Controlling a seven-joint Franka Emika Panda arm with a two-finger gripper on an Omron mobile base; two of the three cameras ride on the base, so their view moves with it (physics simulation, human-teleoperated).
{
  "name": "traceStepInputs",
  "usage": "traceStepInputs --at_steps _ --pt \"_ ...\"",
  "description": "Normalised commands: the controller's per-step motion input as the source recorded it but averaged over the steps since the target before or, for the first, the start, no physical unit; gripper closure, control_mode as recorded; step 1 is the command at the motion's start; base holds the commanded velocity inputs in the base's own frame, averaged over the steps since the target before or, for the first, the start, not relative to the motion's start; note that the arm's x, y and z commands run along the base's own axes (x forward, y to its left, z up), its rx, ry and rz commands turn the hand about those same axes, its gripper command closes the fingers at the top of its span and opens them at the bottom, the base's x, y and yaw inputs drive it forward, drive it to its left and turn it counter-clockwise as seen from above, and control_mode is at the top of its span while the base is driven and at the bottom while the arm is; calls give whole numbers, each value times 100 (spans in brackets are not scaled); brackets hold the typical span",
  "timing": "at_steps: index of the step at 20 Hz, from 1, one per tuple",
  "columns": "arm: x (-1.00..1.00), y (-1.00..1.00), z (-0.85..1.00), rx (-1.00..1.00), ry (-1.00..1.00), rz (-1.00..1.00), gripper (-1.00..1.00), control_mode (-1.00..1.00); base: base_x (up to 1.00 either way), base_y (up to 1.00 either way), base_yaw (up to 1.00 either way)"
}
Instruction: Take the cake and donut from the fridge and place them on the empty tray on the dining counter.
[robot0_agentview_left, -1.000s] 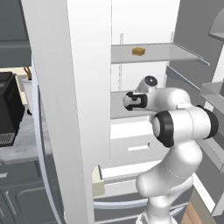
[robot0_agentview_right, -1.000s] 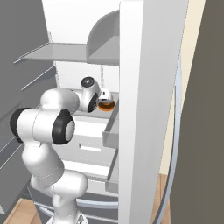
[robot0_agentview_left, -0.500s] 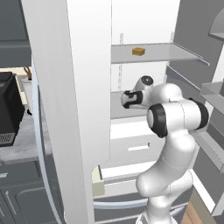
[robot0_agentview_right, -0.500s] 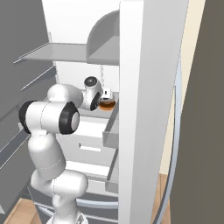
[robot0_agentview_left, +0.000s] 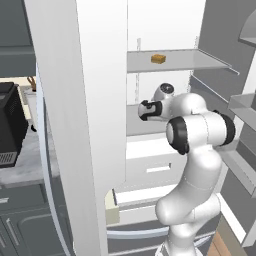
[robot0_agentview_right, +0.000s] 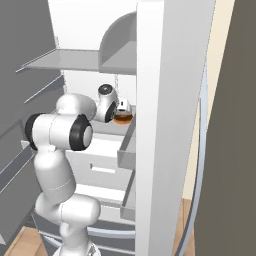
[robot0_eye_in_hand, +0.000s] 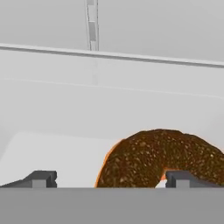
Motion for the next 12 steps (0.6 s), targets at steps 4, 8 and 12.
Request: traceStepInputs --at_steps 4,8,12 --pt "-54 0 -35 0 -14 0 -100 -100 0 0 0" --pt "-41 0 -39 0 -15 0 -100 -100 0 0 0" --pt "24 -1 -22 4 5 0 -100 -100 0 0 0"
